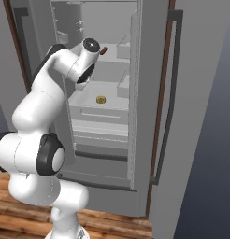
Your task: Retrieve the sausage and cheese from the fridge and place them on the cutting board on the counter.
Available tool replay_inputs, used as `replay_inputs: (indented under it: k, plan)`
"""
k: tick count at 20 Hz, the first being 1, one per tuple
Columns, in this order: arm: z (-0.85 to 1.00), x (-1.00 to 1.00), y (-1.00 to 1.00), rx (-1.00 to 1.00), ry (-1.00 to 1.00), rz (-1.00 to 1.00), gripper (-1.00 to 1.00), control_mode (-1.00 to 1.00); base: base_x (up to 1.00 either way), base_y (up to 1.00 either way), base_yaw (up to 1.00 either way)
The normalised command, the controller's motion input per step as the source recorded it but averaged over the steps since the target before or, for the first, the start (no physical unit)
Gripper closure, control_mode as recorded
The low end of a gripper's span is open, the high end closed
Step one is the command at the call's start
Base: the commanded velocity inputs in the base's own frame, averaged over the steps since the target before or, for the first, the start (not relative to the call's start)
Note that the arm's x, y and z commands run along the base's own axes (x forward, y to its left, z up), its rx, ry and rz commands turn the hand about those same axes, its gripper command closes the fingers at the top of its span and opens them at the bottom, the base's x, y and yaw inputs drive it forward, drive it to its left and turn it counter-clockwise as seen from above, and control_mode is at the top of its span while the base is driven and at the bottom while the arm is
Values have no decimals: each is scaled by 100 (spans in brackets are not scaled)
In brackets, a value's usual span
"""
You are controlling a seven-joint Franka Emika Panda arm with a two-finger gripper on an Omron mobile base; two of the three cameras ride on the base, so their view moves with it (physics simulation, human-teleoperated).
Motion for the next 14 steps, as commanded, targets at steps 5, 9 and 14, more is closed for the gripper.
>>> replay_inputs:
  k: [5,9,14]
  plan:
    - [0,9,26,4,-6,3,-100,-100,0,0,0]
    - [0,0,38,1,-7,9,-100,-100,0,0,0]
    - [0,0,26,0,-6,11,-100,-100,0,0,0]
